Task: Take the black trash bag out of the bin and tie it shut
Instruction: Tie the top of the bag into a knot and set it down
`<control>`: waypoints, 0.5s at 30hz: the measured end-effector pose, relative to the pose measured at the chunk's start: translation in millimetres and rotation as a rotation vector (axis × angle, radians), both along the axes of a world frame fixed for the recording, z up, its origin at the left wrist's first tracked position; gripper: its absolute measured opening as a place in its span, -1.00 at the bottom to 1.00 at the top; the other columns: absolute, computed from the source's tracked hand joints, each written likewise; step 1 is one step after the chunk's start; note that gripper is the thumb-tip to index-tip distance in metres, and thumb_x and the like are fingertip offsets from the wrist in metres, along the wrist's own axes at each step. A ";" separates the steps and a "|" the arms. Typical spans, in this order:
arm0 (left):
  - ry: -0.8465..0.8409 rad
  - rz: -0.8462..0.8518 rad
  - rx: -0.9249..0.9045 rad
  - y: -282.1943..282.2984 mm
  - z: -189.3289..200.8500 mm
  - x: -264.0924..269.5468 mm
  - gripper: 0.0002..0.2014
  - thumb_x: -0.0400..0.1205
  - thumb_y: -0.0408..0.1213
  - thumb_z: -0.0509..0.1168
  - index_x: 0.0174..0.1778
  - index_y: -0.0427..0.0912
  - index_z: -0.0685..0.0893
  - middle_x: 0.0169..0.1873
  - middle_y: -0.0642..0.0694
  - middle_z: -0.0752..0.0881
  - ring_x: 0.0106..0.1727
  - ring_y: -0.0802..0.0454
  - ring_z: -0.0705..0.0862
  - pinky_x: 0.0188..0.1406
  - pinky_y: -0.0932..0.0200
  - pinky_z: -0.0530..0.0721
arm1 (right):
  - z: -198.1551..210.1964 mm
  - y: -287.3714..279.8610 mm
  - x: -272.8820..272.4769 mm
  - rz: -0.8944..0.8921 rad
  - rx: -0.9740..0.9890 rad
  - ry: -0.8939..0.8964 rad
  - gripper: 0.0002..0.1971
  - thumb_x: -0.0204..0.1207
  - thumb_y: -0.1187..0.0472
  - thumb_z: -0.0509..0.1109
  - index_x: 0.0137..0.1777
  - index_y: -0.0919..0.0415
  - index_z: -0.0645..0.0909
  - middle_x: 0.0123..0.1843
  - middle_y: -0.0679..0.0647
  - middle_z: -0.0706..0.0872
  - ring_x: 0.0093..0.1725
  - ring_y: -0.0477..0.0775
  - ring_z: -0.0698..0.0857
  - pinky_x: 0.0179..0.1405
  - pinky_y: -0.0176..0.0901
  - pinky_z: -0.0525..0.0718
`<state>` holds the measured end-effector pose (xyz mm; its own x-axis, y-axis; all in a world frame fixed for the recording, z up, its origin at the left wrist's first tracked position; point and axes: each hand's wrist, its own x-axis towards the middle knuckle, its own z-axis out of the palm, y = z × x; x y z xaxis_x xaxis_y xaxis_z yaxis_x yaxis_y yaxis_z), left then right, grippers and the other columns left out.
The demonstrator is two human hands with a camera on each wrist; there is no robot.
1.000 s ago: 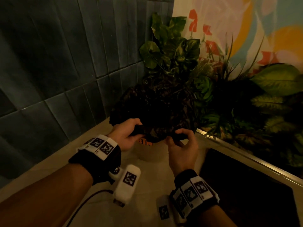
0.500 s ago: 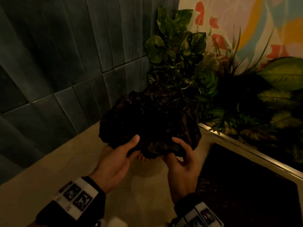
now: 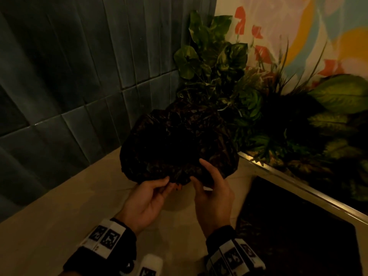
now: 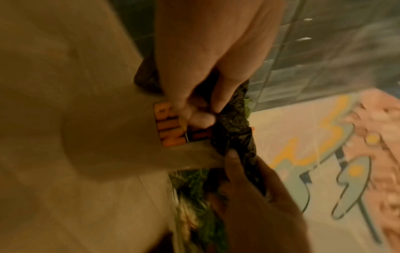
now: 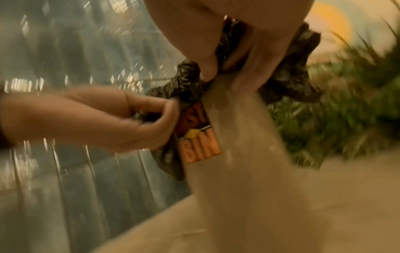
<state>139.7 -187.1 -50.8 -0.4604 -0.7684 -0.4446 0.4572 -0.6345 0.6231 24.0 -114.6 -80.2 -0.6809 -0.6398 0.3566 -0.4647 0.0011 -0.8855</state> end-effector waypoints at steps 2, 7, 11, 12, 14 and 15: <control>-0.148 -0.079 -0.066 -1.8 2.6 4.8 -0.63 0.62 -0.51 0.24 -0.37 -0.12 0.85 -0.37 -0.07 0.81 -0.30 0.02 0.74 -0.28 0.20 0.75 | 1.1 0.4 -5.7 -0.077 0.060 0.174 -0.57 0.39 0.17 0.55 0.25 -0.17 0.63 0.16 0.04 0.58 0.10 0.03 0.69 0.01 -0.25 0.74; -1.091 -0.469 -0.412 -5.7 4.2 41.2 -0.42 0.48 0.01 0.45 0.32 -0.07 0.35 -0.16 -0.03 0.62 -0.26 0.01 0.63 -0.39 0.21 0.63 | 10.0 0.5 -13.5 -0.253 0.135 0.501 -0.59 0.20 0.11 0.67 0.09 -0.08 0.76 0.13 0.27 0.51 0.10 0.02 0.39 0.00 -0.19 0.46; -1.307 -0.230 -1.001 -14.6 29.5 76.6 -0.53 0.26 -0.12 0.62 -0.12 -0.05 0.47 -0.19 -0.03 0.62 -0.21 0.08 0.58 -0.22 0.09 0.61 | 10.2 3.8 -19.2 -0.316 0.255 0.629 -0.55 0.18 0.01 0.66 0.11 -0.21 0.72 0.15 0.16 0.39 0.16 0.21 0.37 0.04 0.07 0.39; -1.239 -0.114 -1.206 -20.7 38.6 76.7 -0.49 0.19 -0.09 0.65 -0.14 0.00 0.46 -0.16 0.00 0.61 -0.15 0.06 0.58 -0.18 0.09 0.58 | 11.1 4.2 -20.7 -0.327 0.269 0.651 -0.56 0.18 -0.01 0.66 0.10 -0.22 0.72 0.16 0.14 0.36 0.17 0.23 0.37 0.03 0.11 0.39; -1.182 -0.171 -1.598 -36.5 48.3 65.2 -0.39 0.14 0.07 0.61 0.03 0.14 0.48 0.07 0.08 0.57 0.12 0.04 0.51 0.07 0.07 0.53 | 16.1 4.7 -23.0 -0.324 0.271 0.705 -0.58 0.16 -0.01 0.67 0.06 -0.20 0.74 0.19 0.14 0.35 0.21 0.28 0.35 0.05 0.20 0.40; -1.203 -0.318 -1.746 -44.7 48.3 56.2 -0.34 0.17 0.12 0.57 0.16 0.19 0.48 0.21 0.10 0.53 0.28 0.02 0.44 0.23 0.03 0.49 | 19.7 4.4 -25.1 -0.309 0.271 0.737 -0.59 0.13 -0.01 0.68 0.02 -0.18 0.75 0.22 0.15 0.36 0.26 0.30 0.33 0.09 0.25 0.40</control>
<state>195.9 -231.8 -2.5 -0.7315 -0.5849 0.3505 -0.4842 0.8074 0.3371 -1.1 -110.2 -60.5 -0.4926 -0.5903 0.6394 -0.8675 0.3918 -0.3066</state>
